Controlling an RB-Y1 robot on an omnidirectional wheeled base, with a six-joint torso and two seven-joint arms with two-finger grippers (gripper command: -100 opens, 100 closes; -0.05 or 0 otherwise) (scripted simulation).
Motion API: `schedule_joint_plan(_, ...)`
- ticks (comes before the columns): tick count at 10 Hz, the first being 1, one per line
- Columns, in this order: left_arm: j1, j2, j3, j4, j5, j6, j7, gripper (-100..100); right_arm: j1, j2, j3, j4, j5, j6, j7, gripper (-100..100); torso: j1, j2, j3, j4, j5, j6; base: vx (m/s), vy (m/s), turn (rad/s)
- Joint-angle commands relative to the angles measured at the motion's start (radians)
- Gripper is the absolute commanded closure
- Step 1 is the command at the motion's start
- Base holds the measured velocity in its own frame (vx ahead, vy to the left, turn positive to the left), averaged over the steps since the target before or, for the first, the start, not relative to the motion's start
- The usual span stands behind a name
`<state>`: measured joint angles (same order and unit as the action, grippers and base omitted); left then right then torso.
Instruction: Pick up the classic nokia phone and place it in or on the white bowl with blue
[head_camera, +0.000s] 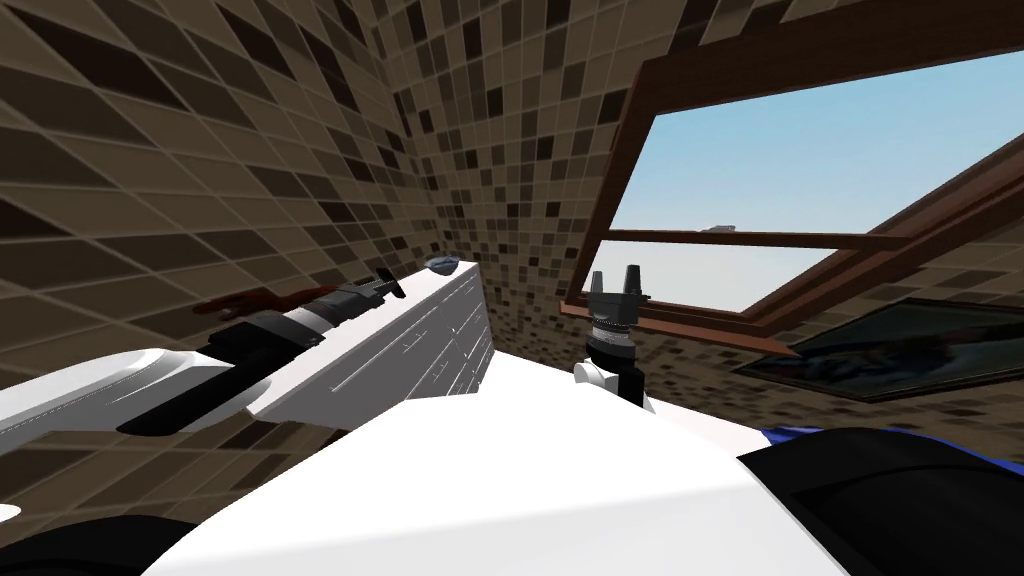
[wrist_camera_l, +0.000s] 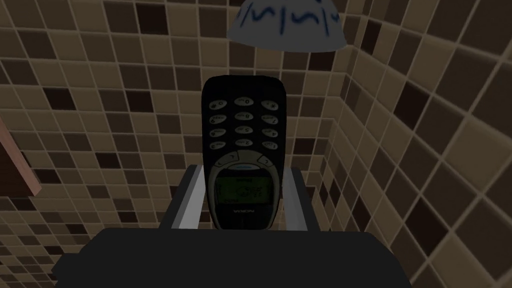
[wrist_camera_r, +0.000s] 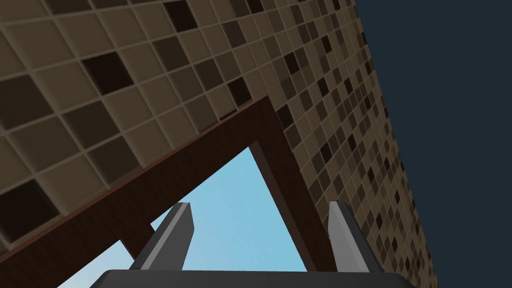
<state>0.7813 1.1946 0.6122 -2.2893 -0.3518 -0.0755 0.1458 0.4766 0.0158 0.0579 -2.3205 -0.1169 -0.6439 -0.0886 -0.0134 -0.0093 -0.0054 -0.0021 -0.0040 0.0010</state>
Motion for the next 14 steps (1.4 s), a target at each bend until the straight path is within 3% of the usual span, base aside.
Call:
schedule_joint_plan(1, 0.002, 0.03, 0.024, 0.001, 0.002, 0.003, 0.01, 100, 0.0, 0.0, 0.0, 0.0, 0.0, 0.0, 0.0, 0, 0.0, 0.0, 0.0, 0.0, 0.0, 0.0, 0.117, -0.144, 0.084)
schedule_joint_plan(9, 0.026, 0.186, 0.129, 0.019, 0.042, 0.04, 0.076, 100, 0.0, 0.0, 0.0, 0.0, 0.0, 0.0, 0.0, 0, 0.0, -0.006, -0.004, -0.002, 0.0, 0.002, 0.136, -0.136, 0.008)
schedule_joint_plan(12, 0.068, 0.245, 0.175, 0.05, 0.093, 0.058, 0.12, 100, 0.0, 0.0, 0.0, 0.0, 0.0, 0.0, 0.0, 0, 0.011, -0.006, -0.004, -0.002, 0.003, 0.002, 0.15, 0.015, -0.15)
schedule_joint_plan(14, 0.097, 0.263, 0.196, 0.079, 0.13, 0.065, 0.145, 100, 0.0, 0.0, 0.0, 0.0, 0.0, 0.0, 0.0, 0, 0.022, -0.005, -0.004, -0.003, 0.007, 0.001, 0.098, 0.16, -0.201)
